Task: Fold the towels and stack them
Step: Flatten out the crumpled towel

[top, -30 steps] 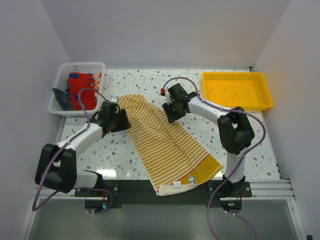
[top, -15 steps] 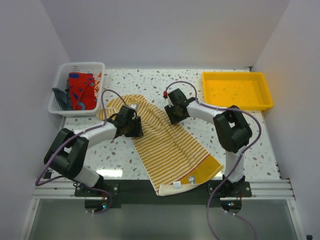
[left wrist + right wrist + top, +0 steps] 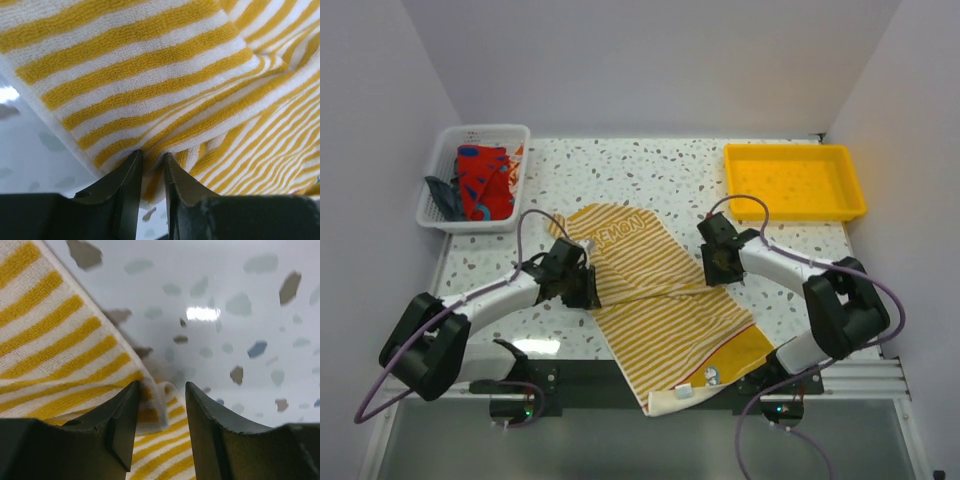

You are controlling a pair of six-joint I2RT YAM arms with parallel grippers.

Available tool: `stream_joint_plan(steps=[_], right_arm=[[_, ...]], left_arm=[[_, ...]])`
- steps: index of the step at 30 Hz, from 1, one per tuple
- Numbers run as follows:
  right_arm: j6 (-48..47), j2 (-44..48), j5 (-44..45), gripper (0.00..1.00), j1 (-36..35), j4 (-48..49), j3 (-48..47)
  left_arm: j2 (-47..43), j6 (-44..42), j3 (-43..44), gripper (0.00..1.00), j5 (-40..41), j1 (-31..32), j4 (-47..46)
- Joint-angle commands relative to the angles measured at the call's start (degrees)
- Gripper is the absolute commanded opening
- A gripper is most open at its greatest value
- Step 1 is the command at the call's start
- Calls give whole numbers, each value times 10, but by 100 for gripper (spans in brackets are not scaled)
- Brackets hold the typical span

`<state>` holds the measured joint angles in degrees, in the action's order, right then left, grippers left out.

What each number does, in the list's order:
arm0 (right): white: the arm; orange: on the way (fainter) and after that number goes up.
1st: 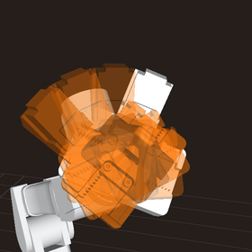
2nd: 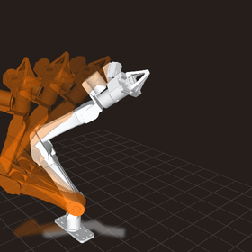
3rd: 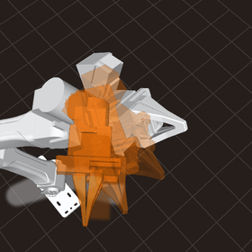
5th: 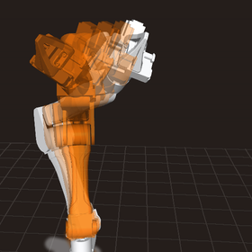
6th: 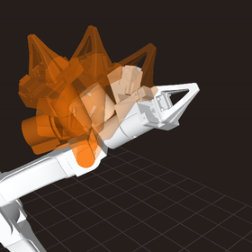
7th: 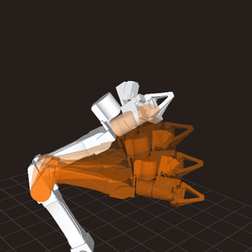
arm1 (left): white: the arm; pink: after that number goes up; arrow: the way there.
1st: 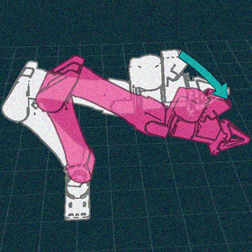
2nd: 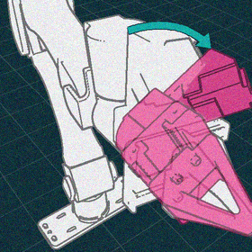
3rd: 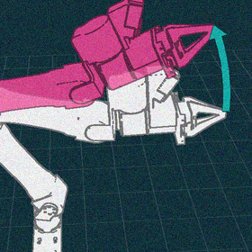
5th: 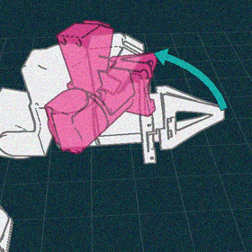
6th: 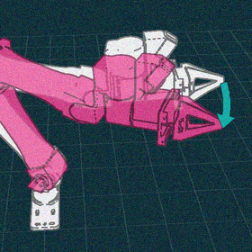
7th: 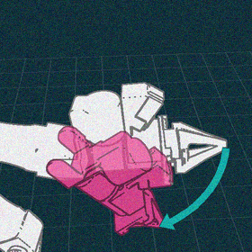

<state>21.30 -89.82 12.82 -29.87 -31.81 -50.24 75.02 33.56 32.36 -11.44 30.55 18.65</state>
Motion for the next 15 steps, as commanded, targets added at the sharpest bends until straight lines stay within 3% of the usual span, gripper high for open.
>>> stream_joint_plan(steps=[1, 7, 10, 11, 15], right_arm=[[68, 74, 31, 46, 3, -66, 43], [61, 167, -9, 48, 4, -45, 43], [6, 150, -69, 50, 3, -5, -10], [-25, 139, -81, 50, 3, 3, -46], [-77, 55, -141, 50, 2, 34, -144]], left_arm=[[-41, 32, -39, 29, -64, 14, 127], [-130, 54, -49, 28, -78, 21, 209], [-175, 68, -13, 31, -63, 20, 244], [-183, 70, 6, 38, -50, 20, 256], [-148, 63, 126, 46, 55, 19, 256]])
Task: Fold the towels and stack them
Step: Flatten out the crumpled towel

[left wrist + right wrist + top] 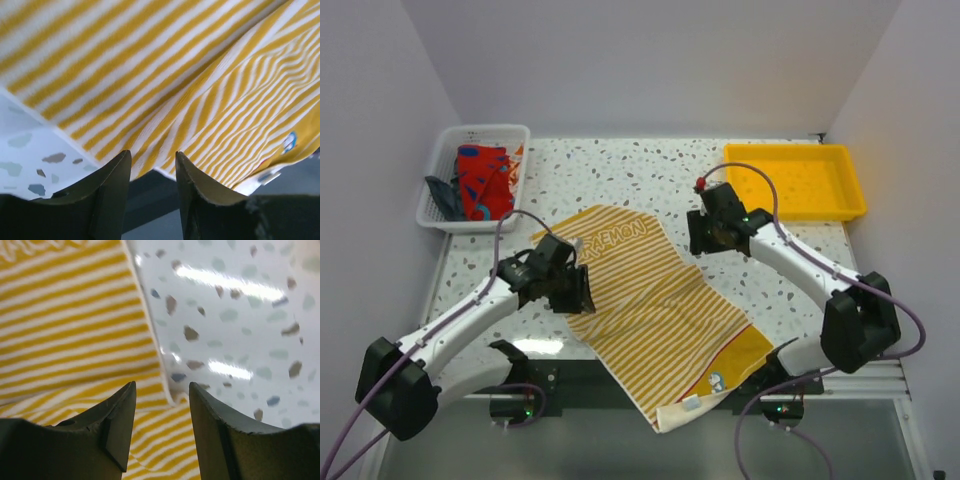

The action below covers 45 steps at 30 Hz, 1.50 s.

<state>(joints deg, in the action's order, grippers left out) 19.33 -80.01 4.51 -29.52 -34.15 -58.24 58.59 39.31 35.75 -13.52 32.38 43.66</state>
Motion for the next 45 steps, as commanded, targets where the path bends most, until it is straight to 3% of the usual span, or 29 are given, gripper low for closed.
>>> stream_joint_plan(steps=[1, 6, 11, 18, 28, 34, 38, 40, 45], right_arm=[[-74, -77, -96, 50, -2, 74, -101], [-124, -198, -130, 41, -30, 78, -213], [-152, -314, -137, 33, -59, 65, -300], [-141, -371, -122, 33, -70, 58, -283], [-89, -295, -74, 35, -103, 19, -99], [-36, -207, -100, 37, -156, -23, 0], [-52, -134, -152, 41, -182, -64, -10], [-68, -99, -122, 44, -173, -74, -45], [-92, -115, -119, 51, -57, -51, -116]], left_arm=[[45, -5, 106, 47, 89, 1, -15], [156, -42, 165, 46, 128, -29, -110], [269, -76, 206, 38, 133, -50, -179], [325, -85, 189, 35, 127, -57, -205], [289, -82, 128, 35, 109, -56, -206], [242, -72, 79, 34, 84, -56, -205], [226, -78, 84, 35, 80, -56, -197], [228, -85, 93, 35, 84, -56, -191], [245, -100, 136, 35, 97, -56, -197]])
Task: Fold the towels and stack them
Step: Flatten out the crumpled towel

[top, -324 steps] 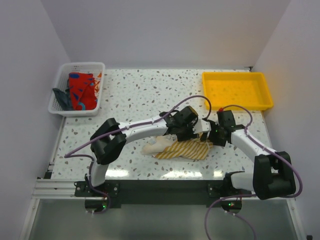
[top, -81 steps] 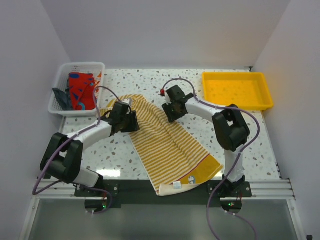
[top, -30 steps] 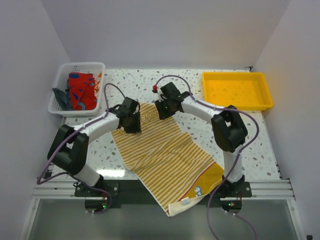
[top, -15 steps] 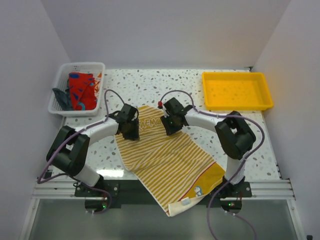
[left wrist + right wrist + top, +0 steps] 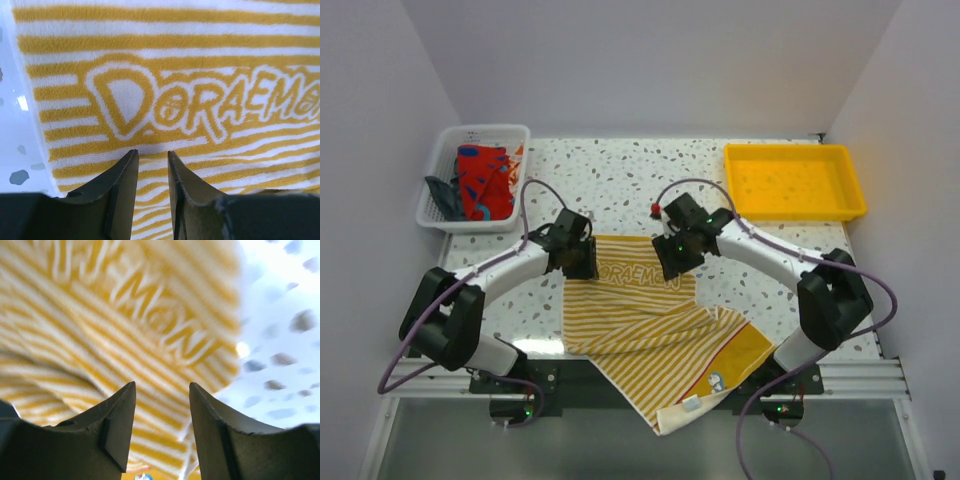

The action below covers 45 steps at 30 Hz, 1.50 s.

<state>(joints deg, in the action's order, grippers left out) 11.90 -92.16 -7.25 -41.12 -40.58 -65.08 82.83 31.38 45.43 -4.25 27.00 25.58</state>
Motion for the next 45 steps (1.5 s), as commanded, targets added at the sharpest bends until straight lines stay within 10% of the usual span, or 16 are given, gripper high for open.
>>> stream_joint_plan(steps=[1, 17, 20, 24, 32, 39, 45], right_arm=[[-18, -1, -4, 53, 80, 38, -52], [-41, -147, -149, 50, 134, 172, -21], [-44, -166, -160, 40, 134, 182, -16], [-64, -156, -127, 0, 134, 142, -46], [-87, -40, 243, 1, -6, 20, -136], [-39, -17, 76, 34, -87, 14, -74], [-39, 53, 13, 44, -22, 34, -38]], left_arm=[[14, -25, 52, 35, 4, -3, -17], [46, -31, 6, 34, 24, -2, -45], [53, -27, -9, 34, 22, -2, -55], [59, -22, -24, 33, 21, -2, -66], [45, -8, -29, 30, 26, -2, -74], [22, 1, -67, 29, 28, -3, -76], [-3, 5, -98, 29, 31, -2, -70]])
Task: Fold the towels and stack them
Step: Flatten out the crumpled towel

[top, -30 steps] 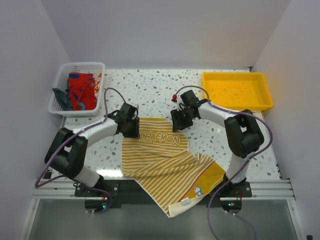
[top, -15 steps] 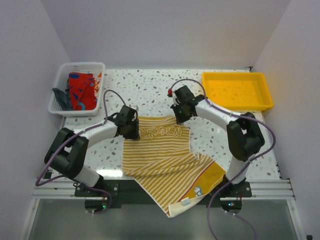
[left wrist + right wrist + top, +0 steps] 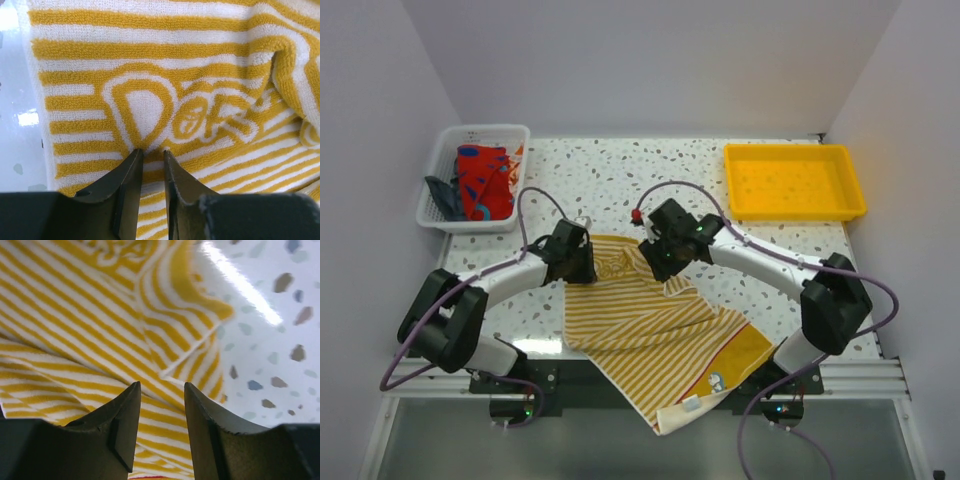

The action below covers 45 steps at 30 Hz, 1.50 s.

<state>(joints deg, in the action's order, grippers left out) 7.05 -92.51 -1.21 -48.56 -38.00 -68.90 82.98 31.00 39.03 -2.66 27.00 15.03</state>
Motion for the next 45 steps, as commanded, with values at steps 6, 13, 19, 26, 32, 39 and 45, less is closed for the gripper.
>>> stream_joint_plan(steps=[6, 13, 19, 26, 32, 39, 45], right_arm=[[26, 18, -44, 46, 140, 49, -12], [76, -57, -120, 48, 148, 167, 23], [37, -110, -165, 51, 160, 252, 50], [14, -146, -235, 61, 186, 296, 62], [9, -170, -306, 54, 186, 287, 67], [3, -172, -337, 34, 186, 278, 84], [-10, -137, -253, 6, 186, 248, 68]], left_arm=[[-23, 16, -61, 29, 16, -2, 36], [-24, 15, -57, 29, 11, -2, 30], [-22, 11, -54, 29, 10, -2, 31], [-23, 11, -54, 29, 9, -2, 32], [-22, 9, -55, 29, 11, -2, 32], [-19, 8, -55, 29, 11, -2, 32], [-25, 8, -55, 29, 15, -2, 36]])
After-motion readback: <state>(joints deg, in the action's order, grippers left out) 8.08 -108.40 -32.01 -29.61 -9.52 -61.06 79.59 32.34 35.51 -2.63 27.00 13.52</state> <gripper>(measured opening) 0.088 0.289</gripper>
